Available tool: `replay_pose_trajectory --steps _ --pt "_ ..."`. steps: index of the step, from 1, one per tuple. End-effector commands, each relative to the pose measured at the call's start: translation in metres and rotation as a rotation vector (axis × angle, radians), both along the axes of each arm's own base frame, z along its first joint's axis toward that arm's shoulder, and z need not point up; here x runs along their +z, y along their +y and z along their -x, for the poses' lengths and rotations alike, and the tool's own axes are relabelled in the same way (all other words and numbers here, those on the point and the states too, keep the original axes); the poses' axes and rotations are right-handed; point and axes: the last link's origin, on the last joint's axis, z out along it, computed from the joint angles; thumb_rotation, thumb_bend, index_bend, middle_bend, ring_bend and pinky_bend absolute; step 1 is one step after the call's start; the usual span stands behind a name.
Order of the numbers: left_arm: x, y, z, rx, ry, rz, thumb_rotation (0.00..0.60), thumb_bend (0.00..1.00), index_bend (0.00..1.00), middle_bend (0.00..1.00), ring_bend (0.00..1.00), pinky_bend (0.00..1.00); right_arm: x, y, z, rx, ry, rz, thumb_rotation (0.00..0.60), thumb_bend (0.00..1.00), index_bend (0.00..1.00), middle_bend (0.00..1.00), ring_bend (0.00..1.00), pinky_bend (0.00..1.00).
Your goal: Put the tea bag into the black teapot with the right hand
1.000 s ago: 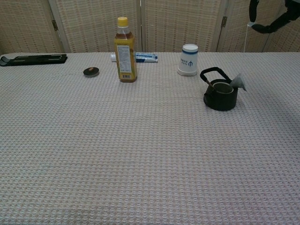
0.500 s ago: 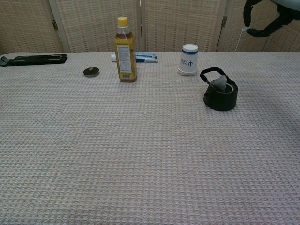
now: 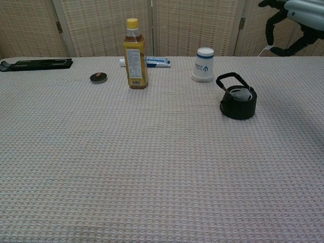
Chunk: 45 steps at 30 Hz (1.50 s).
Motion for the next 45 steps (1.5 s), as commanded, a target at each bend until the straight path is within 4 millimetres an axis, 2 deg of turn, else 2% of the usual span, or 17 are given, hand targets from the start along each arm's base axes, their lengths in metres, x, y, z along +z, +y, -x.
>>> replay_pose_trajectory --steps 1,5,6,7,11,13,17,19,22,23,24,26,27,30,37,41,45 --pt "0.000 0.000 0.000 0.001 -0.001 0.000 0.600 0.26 0.00 0.00 0.03 0.25 -0.001 0.000 0.001 -0.004 0.008 -0.001 0.600 0.32 0.57 0.00 0.00 0.00" --pt "0.000 0.000 0.000 0.000 0.000 0.002 0.600 0.26 0.00 0.00 0.03 0.25 -0.005 0.001 0.006 -0.027 0.036 -0.019 0.600 0.32 0.57 0.00 0.00 0.00" --pt "0.000 0.000 0.000 0.000 0.000 0.002 0.600 0.26 0.00 0.00 0.03 0.25 -0.005 0.000 0.006 -0.035 0.043 -0.024 0.600 0.31 0.53 0.00 0.00 0.00" --pt "0.000 0.000 0.000 0.002 0.000 0.003 0.600 0.26 0.00 0.00 0.03 0.25 -0.005 0.000 0.007 -0.043 0.046 -0.035 0.600 0.30 0.48 0.00 0.00 0.00" --pt "0.000 0.001 0.001 0.008 -0.002 0.002 0.600 0.26 0.00 0.00 0.03 0.25 0.000 0.002 0.005 -0.094 0.029 -0.099 0.600 0.21 0.06 0.00 0.00 0.00" --pt "0.001 0.001 0.002 0.009 0.001 0.001 0.600 0.26 0.00 0.00 0.03 0.25 0.008 0.004 0.001 -0.113 0.018 -0.134 0.600 0.18 0.00 0.00 0.00 0.00" --pt "0.001 0.001 0.002 0.010 0.003 -0.003 0.600 0.26 0.00 0.00 0.03 0.25 0.026 0.014 -0.005 -0.138 0.053 -0.171 0.600 0.18 0.00 0.00 0.00 0.00" --pt "0.001 0.000 0.001 0.007 0.004 -0.005 0.600 0.26 0.00 0.00 0.03 0.25 0.035 0.021 -0.009 -0.160 0.085 -0.200 0.600 0.27 0.00 0.02 0.00 0.00" --pt "0.000 -0.001 0.000 0.002 0.006 -0.006 0.600 0.26 0.00 0.00 0.03 0.25 0.044 0.036 -0.018 -0.183 0.129 -0.271 0.600 0.55 0.01 0.23 0.03 0.03" --pt "0.000 -0.001 -0.001 0.001 0.006 -0.006 0.600 0.26 0.00 0.00 0.03 0.25 0.046 0.040 -0.021 -0.188 0.140 -0.287 0.600 0.69 0.03 0.36 0.10 0.12" --pt "0.000 -0.001 -0.001 0.001 0.007 -0.006 0.600 0.26 0.00 0.00 0.03 0.25 0.048 0.043 -0.023 -0.193 0.149 -0.301 0.600 0.82 0.07 0.50 0.22 0.27" --pt "-0.001 -0.001 -0.002 0.000 0.009 -0.006 0.600 0.26 0.00 0.00 0.03 0.26 0.049 0.049 -0.026 -0.215 0.169 -0.346 0.600 0.98 0.18 0.75 0.48 0.58" --pt "-0.002 -0.001 -0.002 0.000 0.009 -0.006 0.600 0.26 0.00 0.00 0.03 0.26 0.049 0.052 -0.027 -0.229 0.175 -0.370 0.600 1.00 0.22 0.84 0.58 0.70" --pt "-0.001 0.000 -0.002 0.002 0.009 -0.008 0.600 0.26 0.00 0.00 0.03 0.26 0.049 0.054 -0.028 -0.291 0.190 -0.450 0.600 1.00 0.27 0.92 0.68 0.81" --pt "0.000 0.001 0.000 0.008 0.006 -0.008 0.600 0.26 0.00 0.00 0.03 0.26 0.040 0.042 -0.027 -0.445 0.202 -0.602 0.600 1.00 0.27 0.95 0.74 0.87" --pt "0.002 0.000 0.001 0.010 0.002 -0.012 0.600 0.26 0.00 0.00 0.03 0.26 0.035 0.037 -0.030 -0.500 0.211 -0.648 0.600 1.00 0.17 0.95 0.75 0.89" --pt "0.003 -0.001 0.001 0.008 -0.001 -0.014 0.600 0.26 0.00 0.00 0.03 0.26 0.034 0.030 -0.036 -0.522 0.214 -0.639 0.600 1.00 0.12 0.95 0.75 0.89"
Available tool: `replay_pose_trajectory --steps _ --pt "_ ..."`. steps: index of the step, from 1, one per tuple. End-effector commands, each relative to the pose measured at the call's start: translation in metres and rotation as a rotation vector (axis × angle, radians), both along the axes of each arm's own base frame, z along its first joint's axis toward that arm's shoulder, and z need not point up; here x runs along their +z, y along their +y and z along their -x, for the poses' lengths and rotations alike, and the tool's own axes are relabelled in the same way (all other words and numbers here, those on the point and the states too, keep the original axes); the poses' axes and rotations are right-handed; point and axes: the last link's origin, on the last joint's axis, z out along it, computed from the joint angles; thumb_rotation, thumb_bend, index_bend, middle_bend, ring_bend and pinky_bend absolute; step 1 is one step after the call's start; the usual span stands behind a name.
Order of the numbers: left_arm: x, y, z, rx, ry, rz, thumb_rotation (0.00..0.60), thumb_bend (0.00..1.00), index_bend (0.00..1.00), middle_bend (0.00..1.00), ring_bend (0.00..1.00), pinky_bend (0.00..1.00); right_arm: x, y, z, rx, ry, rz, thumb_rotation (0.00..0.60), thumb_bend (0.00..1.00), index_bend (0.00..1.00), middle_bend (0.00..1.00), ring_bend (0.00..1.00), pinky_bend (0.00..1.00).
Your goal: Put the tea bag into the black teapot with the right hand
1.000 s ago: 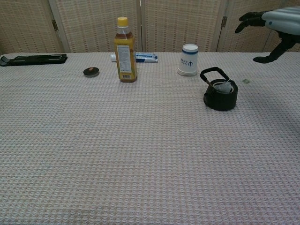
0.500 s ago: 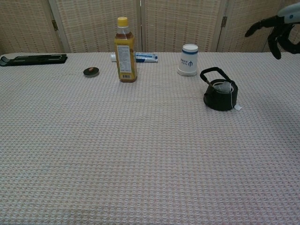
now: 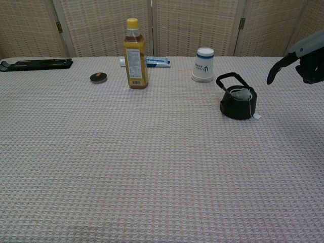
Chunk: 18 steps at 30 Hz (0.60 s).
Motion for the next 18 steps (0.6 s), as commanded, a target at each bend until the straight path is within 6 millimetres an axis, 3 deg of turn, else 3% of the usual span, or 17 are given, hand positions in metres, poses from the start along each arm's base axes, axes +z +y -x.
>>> replay_pose_trajectory --steps 1,18 --pt "0.000 0.000 0.000 -0.001 -0.001 0.000 0.600 0.26 0.00 0.00 0.03 0.26 -0.002 -0.006 -0.003 -0.023 0.012 0.004 0.600 1.00 0.12 0.95 0.75 0.89" --pt "0.002 0.003 0.002 0.009 -0.014 0.008 0.600 0.26 0.00 0.00 0.03 0.26 -0.029 -0.032 0.003 -0.055 0.031 0.003 0.600 1.00 0.08 0.95 0.75 0.89"
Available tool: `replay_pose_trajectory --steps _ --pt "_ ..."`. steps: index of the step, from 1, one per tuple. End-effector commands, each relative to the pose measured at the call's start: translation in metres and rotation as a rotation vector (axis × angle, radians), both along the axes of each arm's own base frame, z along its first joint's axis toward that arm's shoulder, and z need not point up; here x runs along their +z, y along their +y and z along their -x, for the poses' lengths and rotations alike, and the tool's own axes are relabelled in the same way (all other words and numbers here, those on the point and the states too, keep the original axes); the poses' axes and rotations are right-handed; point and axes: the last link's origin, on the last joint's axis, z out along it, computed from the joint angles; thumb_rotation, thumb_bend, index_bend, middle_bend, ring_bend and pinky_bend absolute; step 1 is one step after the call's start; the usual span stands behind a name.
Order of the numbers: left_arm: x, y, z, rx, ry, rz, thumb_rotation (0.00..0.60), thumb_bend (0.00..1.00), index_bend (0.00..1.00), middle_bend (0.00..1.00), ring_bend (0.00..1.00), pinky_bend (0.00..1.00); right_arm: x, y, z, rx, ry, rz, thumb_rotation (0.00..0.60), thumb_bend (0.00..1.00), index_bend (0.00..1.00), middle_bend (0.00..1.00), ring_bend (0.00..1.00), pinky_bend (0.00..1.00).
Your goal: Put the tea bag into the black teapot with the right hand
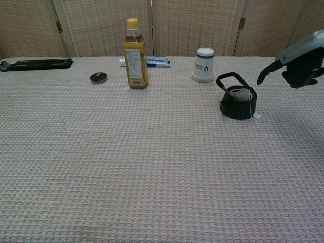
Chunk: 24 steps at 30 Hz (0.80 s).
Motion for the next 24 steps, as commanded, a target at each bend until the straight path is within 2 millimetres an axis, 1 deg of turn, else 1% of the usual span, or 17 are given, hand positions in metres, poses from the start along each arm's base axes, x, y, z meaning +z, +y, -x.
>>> replay_pose_trajectory --steps 1,13,24 --pt "0.000 0.001 0.000 0.002 -0.001 0.001 0.600 0.26 0.00 0.00 0.03 0.26 -0.004 -0.002 -0.001 0.004 -0.001 -0.007 0.600 1.00 0.08 0.95 0.75 0.89" --pt "0.005 0.000 0.001 0.001 -0.015 -0.012 0.600 0.26 0.00 0.00 0.03 0.26 -0.023 -0.006 0.004 0.034 0.009 -0.030 0.600 1.00 0.08 0.95 0.75 0.89" --pt "0.009 0.001 0.004 0.012 -0.030 -0.013 0.600 0.26 0.00 0.00 0.03 0.26 -0.033 -0.014 0.005 0.035 0.001 -0.036 0.600 1.00 0.08 0.95 0.75 0.89"
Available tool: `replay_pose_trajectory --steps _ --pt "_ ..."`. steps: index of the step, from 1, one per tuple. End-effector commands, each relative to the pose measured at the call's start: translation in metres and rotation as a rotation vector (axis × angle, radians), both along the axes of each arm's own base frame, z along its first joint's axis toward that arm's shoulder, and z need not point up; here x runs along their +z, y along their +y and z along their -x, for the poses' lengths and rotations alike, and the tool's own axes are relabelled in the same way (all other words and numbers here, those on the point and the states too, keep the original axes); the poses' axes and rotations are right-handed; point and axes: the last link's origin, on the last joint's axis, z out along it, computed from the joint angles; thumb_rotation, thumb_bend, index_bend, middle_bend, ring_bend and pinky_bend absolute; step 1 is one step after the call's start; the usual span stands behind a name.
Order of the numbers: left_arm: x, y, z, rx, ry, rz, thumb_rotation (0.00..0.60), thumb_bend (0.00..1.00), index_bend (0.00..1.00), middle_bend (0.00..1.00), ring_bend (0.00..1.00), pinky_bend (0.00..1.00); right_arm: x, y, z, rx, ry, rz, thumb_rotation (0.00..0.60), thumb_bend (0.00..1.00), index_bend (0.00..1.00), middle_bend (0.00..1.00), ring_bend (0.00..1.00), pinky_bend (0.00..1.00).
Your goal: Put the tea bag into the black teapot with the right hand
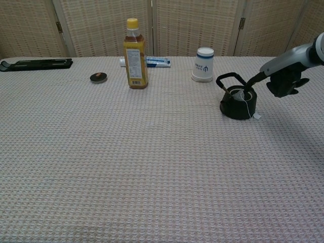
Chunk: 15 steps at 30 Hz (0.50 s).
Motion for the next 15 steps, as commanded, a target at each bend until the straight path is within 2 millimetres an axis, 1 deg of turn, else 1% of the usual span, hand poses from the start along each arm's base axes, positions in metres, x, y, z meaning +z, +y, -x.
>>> replay_pose_trajectory --steps 1,15 --pt "0.000 0.000 0.000 0.001 -0.001 0.000 0.600 0.26 0.00 0.00 0.03 0.26 -0.003 -0.001 0.001 0.000 0.002 -0.004 0.600 1.00 0.08 0.95 0.75 0.89" --pt "0.003 0.000 0.000 -0.001 -0.007 -0.006 0.600 0.26 0.00 0.00 0.03 0.26 -0.019 -0.007 0.001 0.006 0.003 -0.029 0.600 1.00 0.08 0.95 0.75 0.89"
